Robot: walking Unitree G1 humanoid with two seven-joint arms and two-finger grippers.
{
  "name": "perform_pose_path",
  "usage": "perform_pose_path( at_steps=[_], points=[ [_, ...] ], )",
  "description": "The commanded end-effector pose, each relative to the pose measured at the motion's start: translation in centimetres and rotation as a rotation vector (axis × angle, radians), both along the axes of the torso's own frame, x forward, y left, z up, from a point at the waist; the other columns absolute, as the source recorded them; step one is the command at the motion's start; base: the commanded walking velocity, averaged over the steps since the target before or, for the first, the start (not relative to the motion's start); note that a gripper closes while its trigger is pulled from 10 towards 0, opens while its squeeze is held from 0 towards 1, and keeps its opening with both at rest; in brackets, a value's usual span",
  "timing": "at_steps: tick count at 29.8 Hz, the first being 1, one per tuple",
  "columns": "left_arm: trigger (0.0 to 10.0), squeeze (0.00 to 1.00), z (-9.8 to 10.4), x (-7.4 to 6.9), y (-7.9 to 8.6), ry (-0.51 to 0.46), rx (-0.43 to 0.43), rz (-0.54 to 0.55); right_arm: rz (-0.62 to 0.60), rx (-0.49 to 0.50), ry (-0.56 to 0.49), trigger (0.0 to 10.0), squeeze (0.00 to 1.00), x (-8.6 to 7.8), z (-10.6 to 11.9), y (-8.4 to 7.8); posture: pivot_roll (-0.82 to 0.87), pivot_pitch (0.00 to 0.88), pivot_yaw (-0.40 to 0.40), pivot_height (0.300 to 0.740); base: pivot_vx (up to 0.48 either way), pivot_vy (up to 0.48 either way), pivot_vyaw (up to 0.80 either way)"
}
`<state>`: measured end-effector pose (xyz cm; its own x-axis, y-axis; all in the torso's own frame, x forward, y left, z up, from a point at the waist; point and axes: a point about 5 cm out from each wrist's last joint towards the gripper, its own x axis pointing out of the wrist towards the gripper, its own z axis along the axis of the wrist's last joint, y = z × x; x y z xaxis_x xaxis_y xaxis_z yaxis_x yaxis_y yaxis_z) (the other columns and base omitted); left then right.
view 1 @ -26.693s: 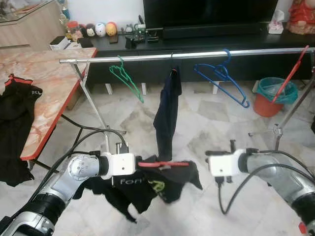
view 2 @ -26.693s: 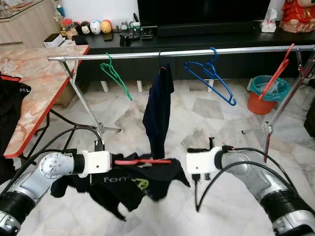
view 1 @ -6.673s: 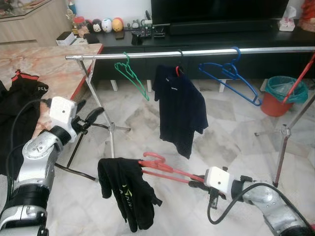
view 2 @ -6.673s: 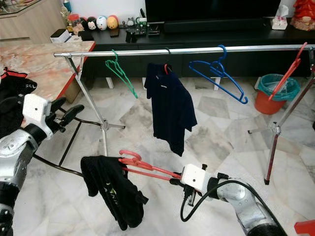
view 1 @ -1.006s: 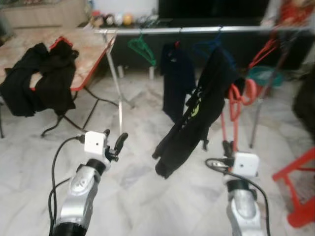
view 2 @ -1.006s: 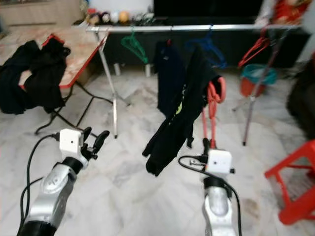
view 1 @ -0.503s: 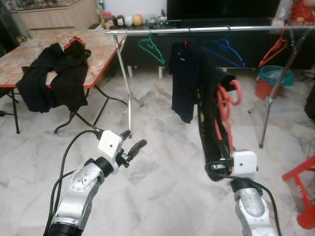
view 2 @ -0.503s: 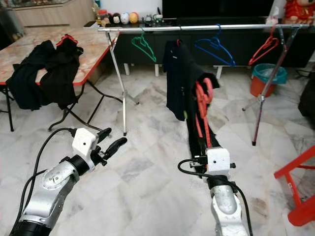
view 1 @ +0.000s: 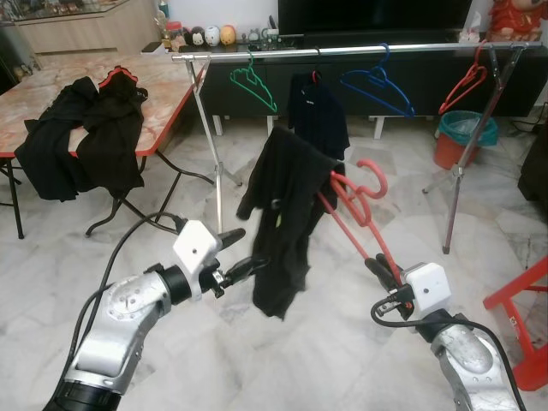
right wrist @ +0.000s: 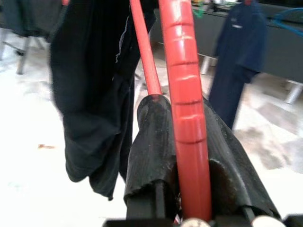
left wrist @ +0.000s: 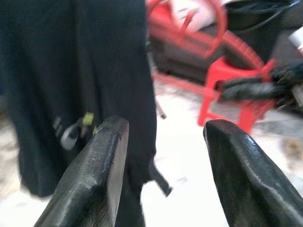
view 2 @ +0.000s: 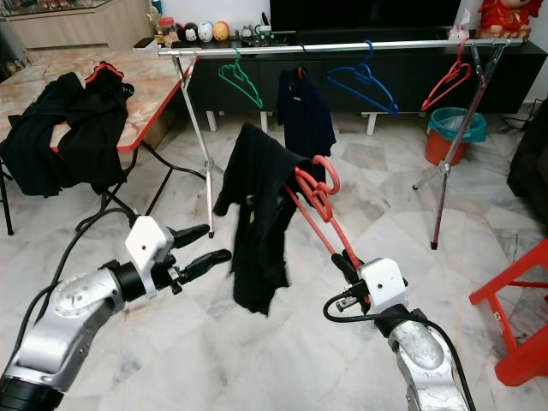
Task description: Hang hanger
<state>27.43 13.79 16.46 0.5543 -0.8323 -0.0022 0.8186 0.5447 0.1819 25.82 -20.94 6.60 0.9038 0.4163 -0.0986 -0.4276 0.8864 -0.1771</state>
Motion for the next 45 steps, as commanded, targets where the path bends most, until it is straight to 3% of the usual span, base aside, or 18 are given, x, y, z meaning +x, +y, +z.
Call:
perform_pose_path(
  at_steps=[1, 5, 10, 16, 23, 34, 39, 45],
  points=[
    [10.0, 0.0, 1.6, -0.3, 0.1, -0.011, -0.01, -0.066, 0.078, 0.066, -0.049, 10.0, 0.0, 0.0, 1.3, 0.8, -0.04, 0.0, 0.077, 0.74, 0.0, 0.0, 0.0],
    [10.0, 0.0, 3.7, -0.9, 0.0, 0.002, -0.039, -0.175, 0.233, 0.085, 0.025, 10.0, 0.0, -1.3, 0.6, 1.6, -0.03, 0.0, 0.08, 0.74, 0.0, 0.0, 0.0],
    [10.0, 0.0, 5.5, -1.5, 0.3, 0.025, -0.05, -0.267, 0.292, 0.068, 0.075, 10.0, 0.0, -1.7, 0.1, 1.3, -0.03, 0.0, 0.079, 0.74, 0.0, 0.0, 0.0],
    [10.0, 0.0, 5.4, -2.0, 0.5, 0.068, -0.024, -0.312, 0.341, 0.042, 0.118, 10.0, 0.0, -1.9, -0.4, 1.1, -0.03, 0.005, 0.081, 0.74, 0.0, 0.0, 0.0],
    [10.0, 0.0, 4.4, -2.9, 0.7, 0.166, 0.014, -0.381, 0.495, 0.034, 0.221, 10.0, 0.0, -3.3, -0.9, 0.9, -0.02, 0.012, 0.082, 0.74, 0.0, 0.0, 0.0],
    [10.0, 0.0, 2.8, -2.5, 0.5, 0.202, 0.058, -0.368, 0.489, 0.026, 0.206, 10.0, 0.0, -2.8, -0.7, 1.0, -0.02, 0.018, 0.09, 0.74, 0.0, 0.0, 0.0],
    [10.0, 0.0, 2.3, -1.2, 0.4, 0.2, -0.024, -0.249, 0.478, 0.035, 0.183, 10.0, 0.0, -2.6, -0.5, 1.4, -0.03, 0.023, 0.093, 0.74, 0.0, 0.0, 0.0],
    [10.0, 0.0, 2.3, -0.9, 0.2, 0.216, -0.071, -0.221, 0.471, 0.04, 0.177, 10.0, 0.0, -2.6, -0.5, 1.5, -0.03, 0.025, 0.094, 0.74, 0.0, 0.041, 0.0]
  ],
)
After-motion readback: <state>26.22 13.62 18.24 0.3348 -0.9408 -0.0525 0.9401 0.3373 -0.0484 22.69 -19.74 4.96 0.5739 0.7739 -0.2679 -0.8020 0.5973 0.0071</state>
